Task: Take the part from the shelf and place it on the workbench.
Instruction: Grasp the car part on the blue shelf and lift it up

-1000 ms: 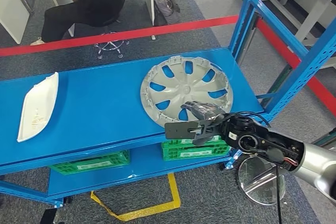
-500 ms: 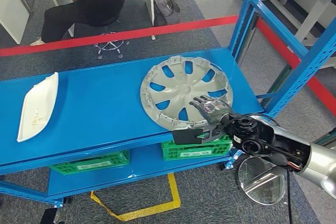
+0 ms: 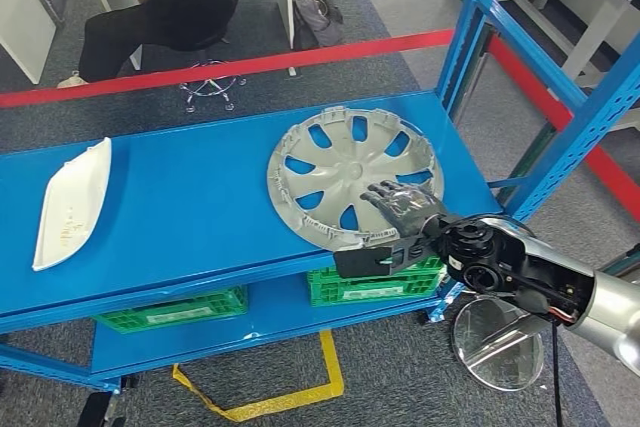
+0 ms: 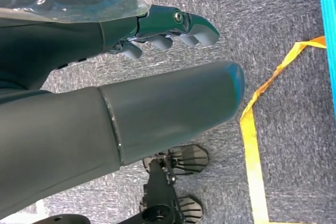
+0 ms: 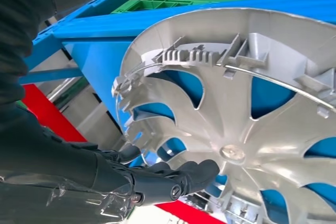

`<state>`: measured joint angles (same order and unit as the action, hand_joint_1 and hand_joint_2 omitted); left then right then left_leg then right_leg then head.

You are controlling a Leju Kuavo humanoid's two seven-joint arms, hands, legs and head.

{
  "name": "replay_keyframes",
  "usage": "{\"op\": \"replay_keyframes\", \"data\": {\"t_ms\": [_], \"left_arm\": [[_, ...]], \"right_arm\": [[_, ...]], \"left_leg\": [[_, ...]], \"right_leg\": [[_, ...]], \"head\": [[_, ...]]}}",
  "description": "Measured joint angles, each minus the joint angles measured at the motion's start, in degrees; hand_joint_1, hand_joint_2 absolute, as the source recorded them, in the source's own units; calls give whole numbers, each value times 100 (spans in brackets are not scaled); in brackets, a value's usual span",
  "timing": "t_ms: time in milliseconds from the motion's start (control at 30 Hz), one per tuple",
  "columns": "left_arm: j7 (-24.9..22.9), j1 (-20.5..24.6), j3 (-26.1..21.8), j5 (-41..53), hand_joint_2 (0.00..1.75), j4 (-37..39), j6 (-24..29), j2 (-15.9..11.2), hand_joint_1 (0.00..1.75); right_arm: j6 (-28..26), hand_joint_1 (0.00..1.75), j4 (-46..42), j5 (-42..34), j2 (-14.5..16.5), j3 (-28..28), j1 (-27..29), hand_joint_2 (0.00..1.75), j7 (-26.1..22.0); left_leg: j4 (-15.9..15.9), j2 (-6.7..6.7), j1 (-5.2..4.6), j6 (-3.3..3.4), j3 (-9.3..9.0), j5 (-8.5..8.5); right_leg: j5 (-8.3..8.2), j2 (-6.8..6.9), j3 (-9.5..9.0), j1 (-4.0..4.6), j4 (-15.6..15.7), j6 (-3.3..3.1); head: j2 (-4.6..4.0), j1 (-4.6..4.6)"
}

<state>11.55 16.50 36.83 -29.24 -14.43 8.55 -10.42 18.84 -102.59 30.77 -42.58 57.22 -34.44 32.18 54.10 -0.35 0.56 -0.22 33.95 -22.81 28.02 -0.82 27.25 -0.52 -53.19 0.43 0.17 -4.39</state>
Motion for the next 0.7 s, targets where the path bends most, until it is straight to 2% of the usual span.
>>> {"op": "replay_keyframes", "data": {"t_ms": [267,700], "left_arm": [[-12,42,0,40,0,0,-39,18,0],[-84,128,0,127,0,0,-75,64,0]], "right_arm": [[-10,0,125,30,0,1,17,175,-93],[-256,0,707,263,2,2,25,175,-548]], "left_leg": [[0,0,0,0,0,0],[0,-2,0,0,1,0]], "right_leg": [[0,0,-1,0,0,0],[0,2,-3,0,0,0]], "head": [[0,1],[0,0]]}}
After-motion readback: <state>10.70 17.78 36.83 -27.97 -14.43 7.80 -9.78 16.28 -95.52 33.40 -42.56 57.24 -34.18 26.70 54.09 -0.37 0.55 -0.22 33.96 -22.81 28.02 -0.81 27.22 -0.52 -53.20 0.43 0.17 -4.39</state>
